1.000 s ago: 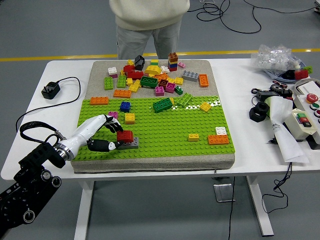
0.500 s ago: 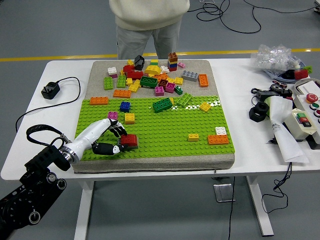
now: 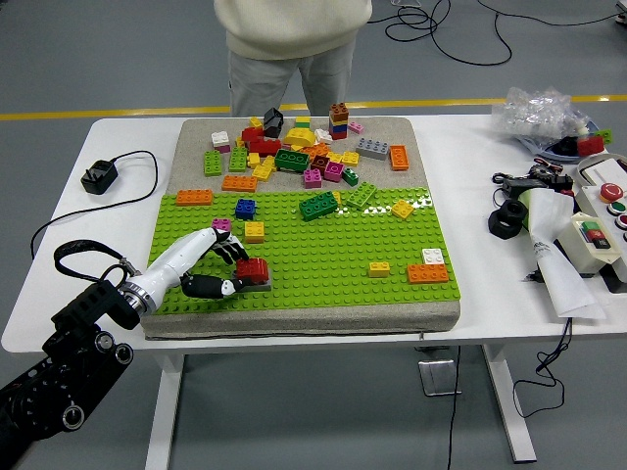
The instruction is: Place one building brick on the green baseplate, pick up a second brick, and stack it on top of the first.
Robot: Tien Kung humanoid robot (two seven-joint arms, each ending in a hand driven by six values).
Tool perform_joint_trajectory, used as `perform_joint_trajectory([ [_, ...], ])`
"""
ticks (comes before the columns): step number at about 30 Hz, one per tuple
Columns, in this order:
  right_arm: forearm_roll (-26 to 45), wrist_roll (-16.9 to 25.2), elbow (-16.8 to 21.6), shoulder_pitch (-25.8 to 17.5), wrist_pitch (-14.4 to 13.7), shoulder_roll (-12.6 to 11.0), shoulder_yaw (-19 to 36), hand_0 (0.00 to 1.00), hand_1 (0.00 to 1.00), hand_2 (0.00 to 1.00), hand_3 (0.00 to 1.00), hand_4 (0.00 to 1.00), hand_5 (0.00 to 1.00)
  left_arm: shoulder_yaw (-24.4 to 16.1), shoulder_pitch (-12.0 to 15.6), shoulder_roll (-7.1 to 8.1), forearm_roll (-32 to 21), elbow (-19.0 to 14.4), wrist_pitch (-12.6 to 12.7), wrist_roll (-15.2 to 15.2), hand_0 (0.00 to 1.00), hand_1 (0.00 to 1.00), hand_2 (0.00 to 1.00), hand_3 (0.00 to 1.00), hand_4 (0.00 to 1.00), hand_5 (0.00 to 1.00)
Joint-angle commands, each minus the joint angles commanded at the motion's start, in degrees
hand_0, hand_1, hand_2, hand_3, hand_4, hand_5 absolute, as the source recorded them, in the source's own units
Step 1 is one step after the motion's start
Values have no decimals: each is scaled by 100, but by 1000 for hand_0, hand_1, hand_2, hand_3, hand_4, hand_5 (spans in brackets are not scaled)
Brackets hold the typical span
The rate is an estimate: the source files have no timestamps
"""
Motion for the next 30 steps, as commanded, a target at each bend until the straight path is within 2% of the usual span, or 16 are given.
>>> perform_joint_trajectory([
  [20, 16, 2, 0, 1, 4, 2, -4, 759, 690, 732, 697, 949, 688, 28, -13, -33, -12, 87, -2, -48, 624, 529, 523, 487, 600, 123],
  [21, 19, 3, 0, 3, 3, 3, -5, 759, 691, 732, 698, 949, 688, 29, -16, -34, -14, 92, -3, -53, 642, 540, 527, 492, 650, 151],
  [30, 32, 3, 0, 5, -3, 8, -15, 759, 692, 732, 697, 948, 687, 63, -52, -54, -49, 194, -16, -91, 658, 545, 524, 493, 663, 152],
])
